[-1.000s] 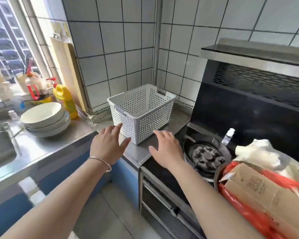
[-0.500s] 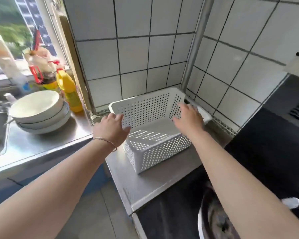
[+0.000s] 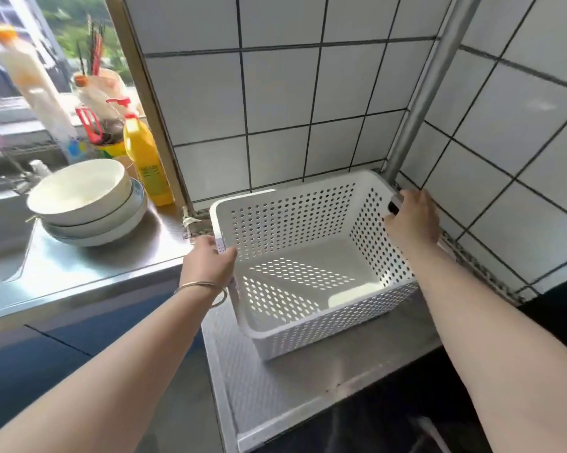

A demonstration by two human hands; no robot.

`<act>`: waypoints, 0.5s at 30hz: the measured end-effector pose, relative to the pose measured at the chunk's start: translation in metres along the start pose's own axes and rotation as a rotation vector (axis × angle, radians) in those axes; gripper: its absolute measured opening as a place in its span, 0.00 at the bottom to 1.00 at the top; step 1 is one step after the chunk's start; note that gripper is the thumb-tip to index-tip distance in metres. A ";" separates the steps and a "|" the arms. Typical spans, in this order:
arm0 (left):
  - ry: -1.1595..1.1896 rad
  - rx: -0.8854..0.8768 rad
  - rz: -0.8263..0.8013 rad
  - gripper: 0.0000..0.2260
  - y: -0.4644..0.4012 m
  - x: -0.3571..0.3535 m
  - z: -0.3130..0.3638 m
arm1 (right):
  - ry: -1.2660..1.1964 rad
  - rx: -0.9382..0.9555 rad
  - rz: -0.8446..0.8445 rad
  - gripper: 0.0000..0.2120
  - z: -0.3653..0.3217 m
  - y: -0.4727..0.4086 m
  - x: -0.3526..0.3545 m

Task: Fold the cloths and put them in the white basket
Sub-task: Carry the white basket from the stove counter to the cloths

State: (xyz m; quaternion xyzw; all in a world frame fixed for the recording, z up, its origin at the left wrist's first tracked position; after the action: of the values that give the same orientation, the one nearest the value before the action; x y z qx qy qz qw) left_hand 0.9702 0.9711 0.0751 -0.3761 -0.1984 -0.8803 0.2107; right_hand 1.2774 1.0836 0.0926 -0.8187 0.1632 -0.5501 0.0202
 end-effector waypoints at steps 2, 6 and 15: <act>-0.034 -0.005 0.032 0.13 -0.002 -0.005 -0.002 | -0.041 -0.048 -0.024 0.21 0.002 -0.004 -0.003; 0.271 0.111 0.005 0.11 -0.004 -0.018 -0.002 | -0.023 -0.134 -0.128 0.16 0.007 -0.019 -0.004; 0.477 0.131 0.062 0.12 0.008 0.020 -0.021 | -0.058 -0.145 -0.205 0.25 -0.024 0.000 0.028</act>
State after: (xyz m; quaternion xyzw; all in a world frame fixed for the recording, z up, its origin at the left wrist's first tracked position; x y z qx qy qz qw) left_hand 0.9491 0.9495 0.0780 -0.1491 -0.1881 -0.9225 0.3023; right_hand 1.2651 1.0791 0.1270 -0.8461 0.1173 -0.5120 -0.0908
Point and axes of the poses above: each hand's wrist, its own y-axis away from the middle knuckle, its own x-axis out of the back of the hand, z = x × y, the point moved 2 cm from there along -y, towards the middle knuckle, and after that the axes turned 6 degrees about -y, right-handed, at the moved point
